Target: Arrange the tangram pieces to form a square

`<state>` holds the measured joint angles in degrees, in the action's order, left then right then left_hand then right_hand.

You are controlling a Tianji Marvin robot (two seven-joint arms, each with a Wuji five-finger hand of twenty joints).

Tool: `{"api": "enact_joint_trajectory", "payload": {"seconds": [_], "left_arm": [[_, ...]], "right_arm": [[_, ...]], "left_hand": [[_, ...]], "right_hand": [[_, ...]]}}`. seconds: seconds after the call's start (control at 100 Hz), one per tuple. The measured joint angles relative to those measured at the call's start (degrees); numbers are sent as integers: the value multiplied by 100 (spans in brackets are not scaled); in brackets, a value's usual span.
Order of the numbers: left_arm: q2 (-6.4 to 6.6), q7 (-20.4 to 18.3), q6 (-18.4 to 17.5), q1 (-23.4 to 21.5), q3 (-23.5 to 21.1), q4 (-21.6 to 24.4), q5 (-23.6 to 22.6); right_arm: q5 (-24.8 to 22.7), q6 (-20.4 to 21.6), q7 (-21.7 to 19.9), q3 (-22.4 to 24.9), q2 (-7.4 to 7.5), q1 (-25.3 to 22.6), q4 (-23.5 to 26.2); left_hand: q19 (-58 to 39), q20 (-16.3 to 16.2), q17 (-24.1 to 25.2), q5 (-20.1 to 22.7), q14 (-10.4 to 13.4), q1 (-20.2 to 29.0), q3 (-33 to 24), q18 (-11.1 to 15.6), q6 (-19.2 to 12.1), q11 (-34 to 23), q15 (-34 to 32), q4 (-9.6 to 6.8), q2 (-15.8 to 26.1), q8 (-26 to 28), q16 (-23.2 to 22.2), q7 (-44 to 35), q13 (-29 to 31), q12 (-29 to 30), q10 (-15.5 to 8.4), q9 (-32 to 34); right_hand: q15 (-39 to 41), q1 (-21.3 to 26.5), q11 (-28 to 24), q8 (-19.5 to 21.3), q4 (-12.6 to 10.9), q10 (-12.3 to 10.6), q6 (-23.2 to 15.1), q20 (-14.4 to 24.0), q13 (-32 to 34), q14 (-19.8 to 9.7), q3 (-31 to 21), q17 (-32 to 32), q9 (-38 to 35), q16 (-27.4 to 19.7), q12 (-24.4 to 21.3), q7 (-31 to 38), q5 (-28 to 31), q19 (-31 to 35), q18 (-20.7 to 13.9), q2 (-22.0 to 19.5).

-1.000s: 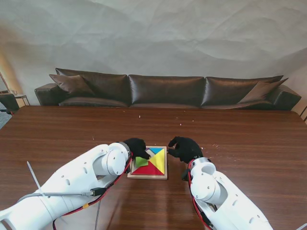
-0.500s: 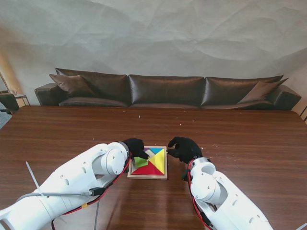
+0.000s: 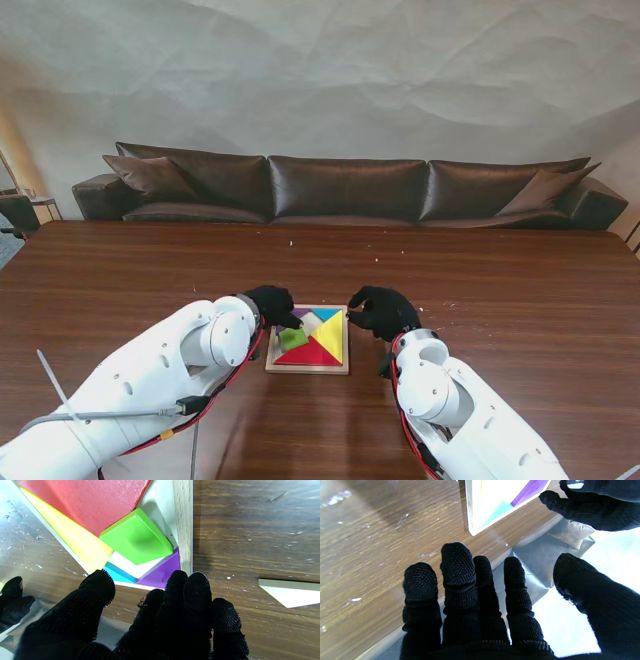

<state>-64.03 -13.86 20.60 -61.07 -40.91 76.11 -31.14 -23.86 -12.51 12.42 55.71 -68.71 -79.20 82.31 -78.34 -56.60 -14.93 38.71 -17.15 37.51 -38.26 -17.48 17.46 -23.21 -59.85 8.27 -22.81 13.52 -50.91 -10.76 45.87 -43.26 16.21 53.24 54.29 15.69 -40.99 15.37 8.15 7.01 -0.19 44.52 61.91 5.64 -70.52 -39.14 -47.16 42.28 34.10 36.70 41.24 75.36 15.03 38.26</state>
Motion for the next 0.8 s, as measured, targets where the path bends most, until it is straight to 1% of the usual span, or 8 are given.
{"api": "enact_joint_trajectory", "payload": {"seconds": [0.17,0.22,0.25,0.33,0.45,0.47,0.57,0.8], "left_arm": [[170,-364,-114,-413,-531,585,-315],[219,-522,-189,-537,-700,742,-403],[245,-570,-235,-610,-792,819,-416],[312,-608,-285,-756,-934,965,-426],[404,-883,-285,-879,-1025,1121,-517],[414,-911,-287,-891,-1033,1131,-528],[448,-951,-310,-913,-1035,1137,-506],[475,-1004,-358,-844,-896,1060,-346]], "right_arm": [[4,-1,3,-2,-1,1,-2],[5,-1,3,-6,-1,2,-2],[6,-1,3,-8,-1,3,-3],[9,-1,2,-17,-1,5,-4],[10,0,-5,-25,-1,6,-5],[10,0,-5,-25,-1,6,-5],[11,0,-8,-30,-1,8,-6],[23,0,-10,-28,-1,8,-7]], "left_hand": [[1,4,-74,679,0,2,242,0,-673,-117,1,0,254,538,1,-485,25,-16,-12,121],[1,5,-74,820,0,3,320,0,-772,-120,2,0,331,648,1,-501,38,-48,-12,134],[1,5,-87,893,-1,43,379,0,-824,-148,2,-101,331,706,1,-576,50,-80,-13,178],[1,5,-137,1026,-1,128,601,0,-940,-180,-1,-108,416,898,2,-677,152,-152,-14,190],[-5,5,-157,1244,-1,187,868,0,-1022,-354,-67,-131,397,980,2,-690,165,-350,-22,253],[-8,6,-159,1247,-1,193,878,0,-1028,-381,-81,-131,502,983,2,-690,168,-379,-22,253],[-10,6,-163,1313,-1,316,1033,0,-1088,-445,-105,-144,616,968,2,-687,170,-468,-24,253],[-10,5,-163,1313,-1,367,1105,0,-1101,-486,-112,-144,620,693,1,-486,170,-611,-24,253]], "right_hand": [[1,0,0,0,0,0,0,0,0,0,0,0,0,0,0,0,0,0,0,0],[1,0,0,0,0,0,0,0,0,0,0,0,0,0,0,0,0,0,0,0],[1,0,0,0,0,1,0,0,0,0,0,0,0,0,0,0,0,0,0,0],[1,0,0,0,0,1,0,0,0,1,0,0,0,0,0,0,0,0,0,0],[1,0,0,0,-1,1,0,0,0,2,0,0,0,0,0,0,0,0,0,0],[1,0,0,0,-1,1,0,0,0,2,0,0,0,0,0,0,0,0,0,-54],[1,0,0,0,-1,1,0,0,0,2,0,0,0,0,0,0,0,0,0,-77],[1,0,0,0,-48,1,0,0,0,3,0,1,0,0,0,0,0,0,0,-77]]}}
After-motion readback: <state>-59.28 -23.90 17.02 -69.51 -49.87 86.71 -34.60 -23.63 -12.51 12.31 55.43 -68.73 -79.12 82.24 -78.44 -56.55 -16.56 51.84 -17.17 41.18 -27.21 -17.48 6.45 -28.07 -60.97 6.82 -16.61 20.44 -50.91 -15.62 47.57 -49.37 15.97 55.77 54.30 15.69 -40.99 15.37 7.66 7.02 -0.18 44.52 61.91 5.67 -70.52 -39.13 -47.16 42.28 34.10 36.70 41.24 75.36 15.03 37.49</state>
